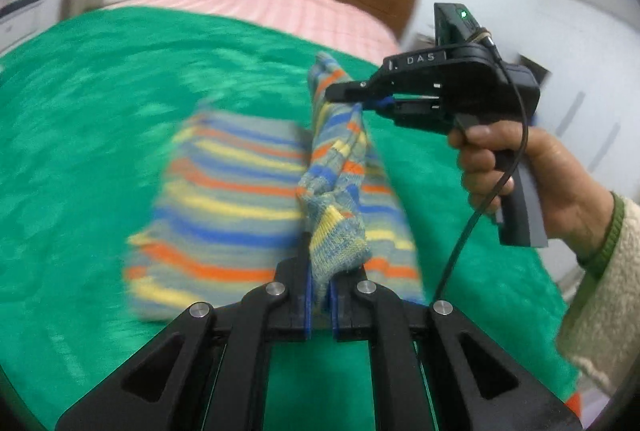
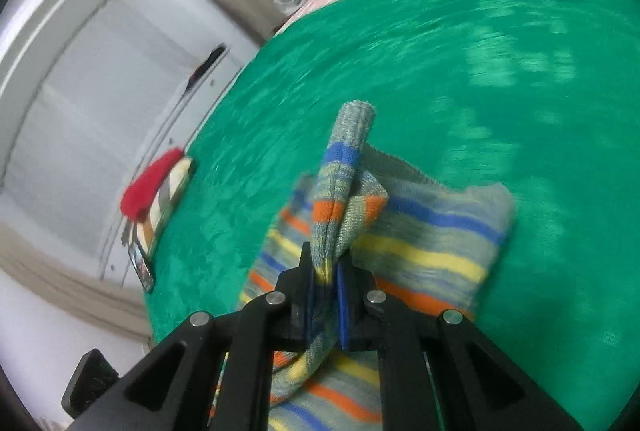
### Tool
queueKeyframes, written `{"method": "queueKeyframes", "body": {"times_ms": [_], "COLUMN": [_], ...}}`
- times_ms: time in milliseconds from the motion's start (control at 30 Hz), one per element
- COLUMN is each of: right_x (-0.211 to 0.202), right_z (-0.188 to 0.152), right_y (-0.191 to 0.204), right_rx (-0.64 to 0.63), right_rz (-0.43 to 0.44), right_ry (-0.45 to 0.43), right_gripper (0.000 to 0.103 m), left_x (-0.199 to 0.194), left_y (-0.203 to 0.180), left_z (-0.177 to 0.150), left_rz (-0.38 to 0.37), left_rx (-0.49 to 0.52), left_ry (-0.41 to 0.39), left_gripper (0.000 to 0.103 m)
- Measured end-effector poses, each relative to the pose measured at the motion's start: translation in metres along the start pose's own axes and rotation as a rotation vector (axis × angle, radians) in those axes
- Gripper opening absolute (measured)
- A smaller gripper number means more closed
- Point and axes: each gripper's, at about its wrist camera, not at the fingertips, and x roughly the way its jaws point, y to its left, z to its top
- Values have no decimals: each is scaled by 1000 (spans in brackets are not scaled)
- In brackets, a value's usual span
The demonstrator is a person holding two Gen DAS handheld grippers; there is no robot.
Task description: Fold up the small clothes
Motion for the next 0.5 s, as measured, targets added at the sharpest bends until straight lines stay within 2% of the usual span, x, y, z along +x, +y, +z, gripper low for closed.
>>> {"method": "queueKeyframes", "body": {"times_ms": [100, 200, 233, 267, 300, 333, 367, 400, 433, 500], "right_x": [62, 105, 115, 124, 130, 128, 119, 105, 87, 52], "right_z": [7, 8, 7, 7, 5, 2, -1, -5, -8, -19], "right_y": [29, 46, 48, 47, 43, 37, 34, 34, 34, 40], "right_rx": [0, -16, -12, 19, 77, 127, 148, 137, 104, -13], "right_rz": [5, -15, -10, 9, 40, 76, 98, 107, 93, 7], "right_ry": [53, 58, 56, 59, 68, 60, 34, -9, -48, -92], "right_gripper": [10, 11, 17, 30, 39, 50, 50, 50, 50, 50], "left_x": [-3, 6, 9, 10, 6, -2, -12, -18, -24, -28], "left_y": [38, 61, 68, 74, 80, 87, 92, 95, 97, 97], "left_z": [-1, -4, -5, -5, -6, -6, -6, -7, -5, 0], "left_rz": [47, 97, 133, 164, 182, 187, 183, 184, 186, 173], "left_rx": [-77, -120, -128, -133, -147, -170, -189, -197, -201, -198], "left_ry": [8, 44, 64, 75, 73, 52, 18, -7, -28, -44], "left_gripper": [4, 8, 12, 23, 39, 47, 59, 64, 64, 64]}}
